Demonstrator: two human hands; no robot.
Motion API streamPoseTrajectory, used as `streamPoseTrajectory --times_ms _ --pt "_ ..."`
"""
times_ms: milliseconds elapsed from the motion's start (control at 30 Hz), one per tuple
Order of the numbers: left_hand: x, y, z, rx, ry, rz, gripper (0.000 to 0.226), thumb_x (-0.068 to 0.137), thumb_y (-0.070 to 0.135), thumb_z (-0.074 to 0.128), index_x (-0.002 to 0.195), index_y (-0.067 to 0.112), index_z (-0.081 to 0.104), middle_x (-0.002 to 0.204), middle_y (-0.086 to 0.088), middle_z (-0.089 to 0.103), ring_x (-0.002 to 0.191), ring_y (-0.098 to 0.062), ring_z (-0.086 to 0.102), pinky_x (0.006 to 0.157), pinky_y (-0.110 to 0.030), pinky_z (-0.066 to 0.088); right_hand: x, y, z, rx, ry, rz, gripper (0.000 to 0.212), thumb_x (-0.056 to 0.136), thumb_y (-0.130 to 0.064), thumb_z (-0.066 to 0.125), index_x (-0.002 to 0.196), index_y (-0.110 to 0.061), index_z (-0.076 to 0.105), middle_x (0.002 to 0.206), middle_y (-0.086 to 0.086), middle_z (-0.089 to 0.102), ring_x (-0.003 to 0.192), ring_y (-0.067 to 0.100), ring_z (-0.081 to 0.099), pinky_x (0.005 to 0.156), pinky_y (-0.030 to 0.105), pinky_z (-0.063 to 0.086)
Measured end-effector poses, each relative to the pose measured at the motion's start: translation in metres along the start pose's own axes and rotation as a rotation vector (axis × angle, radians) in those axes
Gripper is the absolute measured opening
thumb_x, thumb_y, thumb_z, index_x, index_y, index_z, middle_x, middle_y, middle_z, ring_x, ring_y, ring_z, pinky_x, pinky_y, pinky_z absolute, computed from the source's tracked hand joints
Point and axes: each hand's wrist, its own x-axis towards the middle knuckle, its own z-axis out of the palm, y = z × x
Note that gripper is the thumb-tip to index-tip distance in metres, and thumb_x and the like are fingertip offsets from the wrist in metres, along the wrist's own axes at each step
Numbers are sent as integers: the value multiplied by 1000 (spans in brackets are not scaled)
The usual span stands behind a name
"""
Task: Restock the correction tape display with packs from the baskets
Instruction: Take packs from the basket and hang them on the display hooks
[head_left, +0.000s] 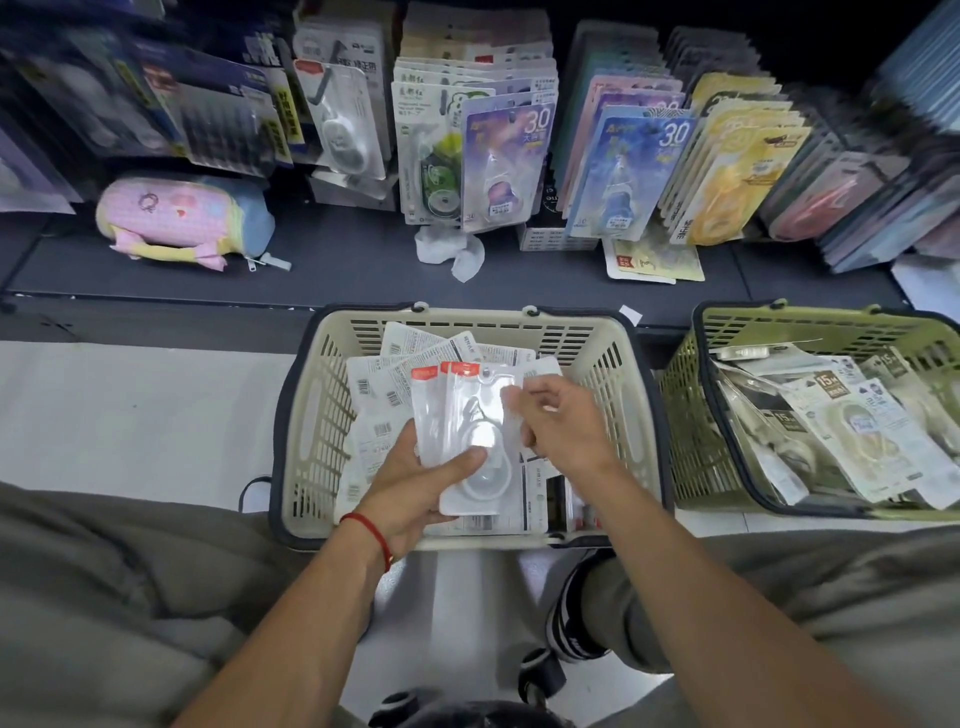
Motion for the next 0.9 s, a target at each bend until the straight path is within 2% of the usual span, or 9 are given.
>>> streamPoseTrajectory --times_ms 100,200,267,333,467,567,667,767,900 --pt "4 0 -10 -89 128 4 76 60 38 101 126 39 63 119 4 78 113 -25 75 92 -61 59 9 15 -30 -428 119 -152 29 98 -11 71 124 -24 68 128 -1 67 100 13 70 93 32 59" --pt "5 4 -16 -197 185 12 75 62 35 96 129 34 61 119 1 79 108 -26 77 83 -56 63 13 41 -56 -983 -219 -200 90 88 -1 73 158 -44 36 174 -12 9 162 19 7 128 47 10" --pt "5 7 -17 -226 188 29 75 63 34 94 130 33 61 118 1 79 106 -25 78 77 -50 63 10 58 -53 -1168 -402 -218 115 84 6 70 162 -52 9 170 -21 -22 157 14 -26 126 51 -4" --pt "4 10 -14 -230 182 44 74 67 33 93 133 33 60 119 1 79 108 -26 77 81 -52 63 9 68 -46 -1234 -366 -260 117 85 15 62 163 -52 5 172 -20 -21 158 16 -27 128 53 1" --pt "0 13 -13 -253 185 89 72 71 32 91 136 33 59 122 1 78 109 -25 77 86 -55 62 9 65 -49 -1188 -210 -367 72 101 -12 63 160 -42 36 174 -16 16 163 22 -4 130 49 3" --pt "-2 17 -17 -294 187 124 74 70 32 91 137 35 59 125 1 77 112 -26 76 87 -58 62 5 42 -56 -843 -82 -426 43 106 -20 59 147 -35 59 160 -10 48 157 12 23 129 37 17" --pt "-1 21 -18 -325 178 167 74 73 28 92 139 36 59 127 -1 76 113 -29 75 85 -66 61 6 -7 -67 -461 130 -447 29 109 -21 56 130 -35 70 122 -11 70 112 -4 59 100 18 48" --pt "-4 35 -10 -224 219 258 77 67 34 99 134 39 61 123 2 78 114 -26 75 86 -63 62 8 -60 -85 -126 121 -428 14 105 -25 64 103 -38 68 82 -12 75 71 7 63 64 28 49" --pt "-9 75 6 -108 110 409 83 67 42 99 139 35 58 127 1 76 118 -24 73 101 -57 57 10 -113 -83 -28 38 -493 16 101 -18 69 90 -28 74 74 -13 73 66 3 60 63 19 48"
